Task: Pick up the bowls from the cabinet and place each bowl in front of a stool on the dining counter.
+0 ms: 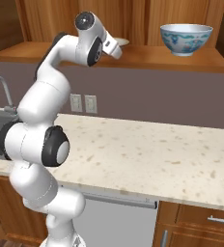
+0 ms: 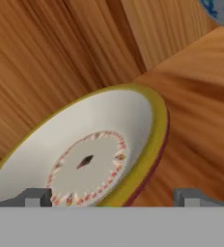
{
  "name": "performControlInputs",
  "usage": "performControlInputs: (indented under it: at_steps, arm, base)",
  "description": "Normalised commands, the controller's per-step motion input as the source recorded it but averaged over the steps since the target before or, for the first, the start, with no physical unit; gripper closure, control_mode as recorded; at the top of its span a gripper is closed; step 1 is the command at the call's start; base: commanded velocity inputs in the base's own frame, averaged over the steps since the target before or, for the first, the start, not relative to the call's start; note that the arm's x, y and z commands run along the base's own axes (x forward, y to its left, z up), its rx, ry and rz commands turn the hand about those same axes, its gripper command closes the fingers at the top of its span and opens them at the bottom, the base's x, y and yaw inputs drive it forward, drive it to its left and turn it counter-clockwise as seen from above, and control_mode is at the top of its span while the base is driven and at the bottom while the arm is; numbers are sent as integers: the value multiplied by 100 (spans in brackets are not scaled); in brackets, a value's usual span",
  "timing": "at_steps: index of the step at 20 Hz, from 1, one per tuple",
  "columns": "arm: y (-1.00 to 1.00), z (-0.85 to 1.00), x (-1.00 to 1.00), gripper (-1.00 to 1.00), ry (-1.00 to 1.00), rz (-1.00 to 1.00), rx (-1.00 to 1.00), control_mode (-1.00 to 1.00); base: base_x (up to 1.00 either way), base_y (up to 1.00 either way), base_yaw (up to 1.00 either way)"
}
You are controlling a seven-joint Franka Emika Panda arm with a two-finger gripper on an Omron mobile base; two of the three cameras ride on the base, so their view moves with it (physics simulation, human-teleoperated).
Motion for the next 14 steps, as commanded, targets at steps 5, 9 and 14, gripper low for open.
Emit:
performControlInputs:
  at_steps: [5,9,14]
  arm:
    - [0,0,37,-100,0,-3,0,-100]
    - [0,0,28,-100,2,-4,0,-100]
    - [0,0,11,100,2,-6,0,-100]
  base:
    - [0,0,0]
    - [0,0,0]
    - [0,0,0]
